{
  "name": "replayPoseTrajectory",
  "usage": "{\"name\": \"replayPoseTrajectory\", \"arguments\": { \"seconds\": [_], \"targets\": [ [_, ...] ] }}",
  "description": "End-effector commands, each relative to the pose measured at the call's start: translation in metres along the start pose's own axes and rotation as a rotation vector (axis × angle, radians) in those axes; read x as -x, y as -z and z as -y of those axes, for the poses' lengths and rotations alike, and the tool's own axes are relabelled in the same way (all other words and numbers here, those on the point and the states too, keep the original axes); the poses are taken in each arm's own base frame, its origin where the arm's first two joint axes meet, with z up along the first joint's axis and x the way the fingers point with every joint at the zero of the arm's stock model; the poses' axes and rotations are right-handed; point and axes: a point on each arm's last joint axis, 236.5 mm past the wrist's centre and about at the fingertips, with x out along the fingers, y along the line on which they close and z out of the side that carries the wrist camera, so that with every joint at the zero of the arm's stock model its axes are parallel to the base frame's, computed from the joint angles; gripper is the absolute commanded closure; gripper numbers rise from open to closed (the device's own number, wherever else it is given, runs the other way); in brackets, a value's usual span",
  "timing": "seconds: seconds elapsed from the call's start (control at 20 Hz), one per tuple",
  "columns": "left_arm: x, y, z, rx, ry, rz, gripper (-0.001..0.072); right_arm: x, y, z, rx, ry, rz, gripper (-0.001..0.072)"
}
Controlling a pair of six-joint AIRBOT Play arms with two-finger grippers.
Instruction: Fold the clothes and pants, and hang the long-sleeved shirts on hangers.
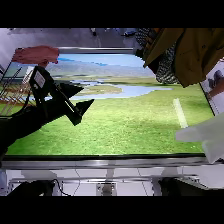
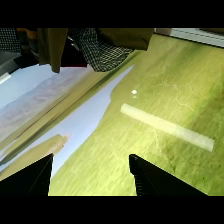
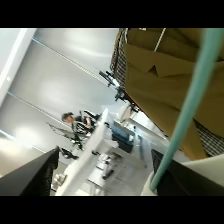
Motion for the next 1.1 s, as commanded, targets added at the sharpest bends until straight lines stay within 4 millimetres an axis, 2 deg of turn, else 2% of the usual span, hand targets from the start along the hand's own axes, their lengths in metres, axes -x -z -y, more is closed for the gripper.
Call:
{"name": "replayPoseTrajectory", "arguments": {
  "seconds": [0.0, 0.1, 0.15, 0.4, 0.55, 0.65, 0.75, 0.9, 0.95, 1.05],
  "targets": [
    [0.000, 0.000, 0.000, 0.000, 0.000, -0.001, 0.0168, 0.002, 0.033, -0.049, 0.149, -0.051, -0.054, 0.0023],
    [0.000, 0.000, 0.000, 0.000, 0.000, -0.001, 0.0168, 0.003, 0.049, -0.058, 0.251, -0.007, -0.071, 0.0026],
    [0.000, 0.000, 0.000, 0.000, -0.001, -0.001, 0.0168, 0.004, 0.053, -0.053, 0.286, 0.060, -0.068, 0.0030],
    [0.000, 0.000, 0.000, 0.000, 0.000, -0.001, 0.0169, 0.027, 0.063, 0.004, 0.316, 0.428, -0.083, 0.0030],
    [0.000, 0.001, 0.000, 0.000, 0.000, -0.001, 0.0168, 0.043, 0.063, 0.013, 0.369, 0.564, -0.081, 0.0030],
    [0.000, 0.001, 0.000, 0.000, 0.000, -0.001, 0.0169, 0.055, 0.058, 0.008, 0.418, 0.651, -0.043, 0.0030],
    [0.000, 0.001, 0.000, 0.000, 0.000, -0.001, 0.0168, 0.052, 0.069, -0.016, 0.438, 0.618, -0.024, 0.0029],
    [0.000, 0.001, -0.001, -0.001, -0.003, -0.001, 0.0169, 0.019, 0.111, -0.101, 0.552, 0.267, -0.076, 0.0030],
    [0.000, 0.000, -0.004, 0.000, -0.013, 0.003, 0.0168, 0.015, 0.117, -0.121, 0.595, 0.184, -0.075, 0.0030],
    [0.001, -0.008, -0.014, 0.002, -0.056, 0.034, 0.0169, 0.012, 0.128, -0.143, 0.644, 0.072, -0.097, 0.0031]
  ]
}}
